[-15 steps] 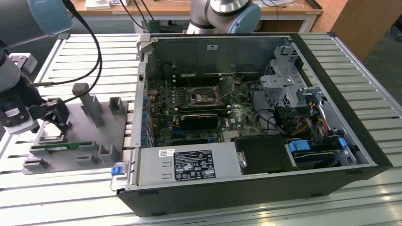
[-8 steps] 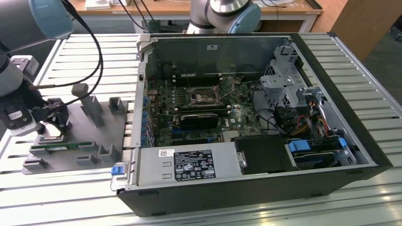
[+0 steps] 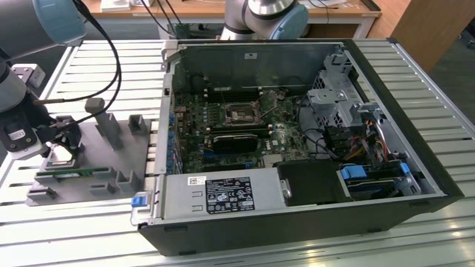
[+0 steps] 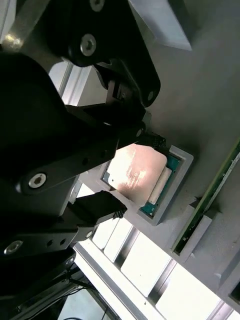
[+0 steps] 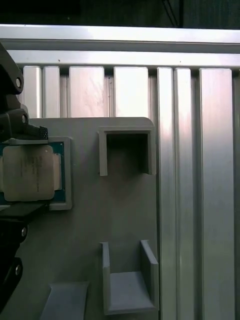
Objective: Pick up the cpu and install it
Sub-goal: 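Pick up the cpu and move it towards the insertion slot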
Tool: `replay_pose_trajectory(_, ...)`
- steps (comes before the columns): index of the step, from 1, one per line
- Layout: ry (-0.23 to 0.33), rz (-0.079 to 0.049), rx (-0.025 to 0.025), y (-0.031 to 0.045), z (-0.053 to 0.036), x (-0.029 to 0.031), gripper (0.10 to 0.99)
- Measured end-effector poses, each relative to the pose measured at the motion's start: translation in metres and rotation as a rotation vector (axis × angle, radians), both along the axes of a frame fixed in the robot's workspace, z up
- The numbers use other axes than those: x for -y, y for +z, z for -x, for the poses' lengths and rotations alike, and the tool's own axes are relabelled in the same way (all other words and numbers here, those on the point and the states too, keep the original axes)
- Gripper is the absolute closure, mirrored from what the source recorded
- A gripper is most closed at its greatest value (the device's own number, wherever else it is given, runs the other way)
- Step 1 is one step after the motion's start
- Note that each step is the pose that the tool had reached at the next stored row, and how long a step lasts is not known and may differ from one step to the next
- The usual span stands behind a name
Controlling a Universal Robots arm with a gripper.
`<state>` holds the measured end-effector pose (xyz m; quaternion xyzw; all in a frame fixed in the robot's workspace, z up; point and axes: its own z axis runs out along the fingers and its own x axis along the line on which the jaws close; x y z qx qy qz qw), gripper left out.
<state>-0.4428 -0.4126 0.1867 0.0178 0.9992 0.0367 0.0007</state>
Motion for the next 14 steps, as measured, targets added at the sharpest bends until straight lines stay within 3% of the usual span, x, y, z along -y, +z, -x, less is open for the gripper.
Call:
replay_pose_trajectory(1,0.0,0.0,0.0001,0.0013,0.0,0.0,0.451)
replay_pose_trajectory(14,0.013,-0.003,-0.0002,-0.002,0.0003,0.0029,0.451)
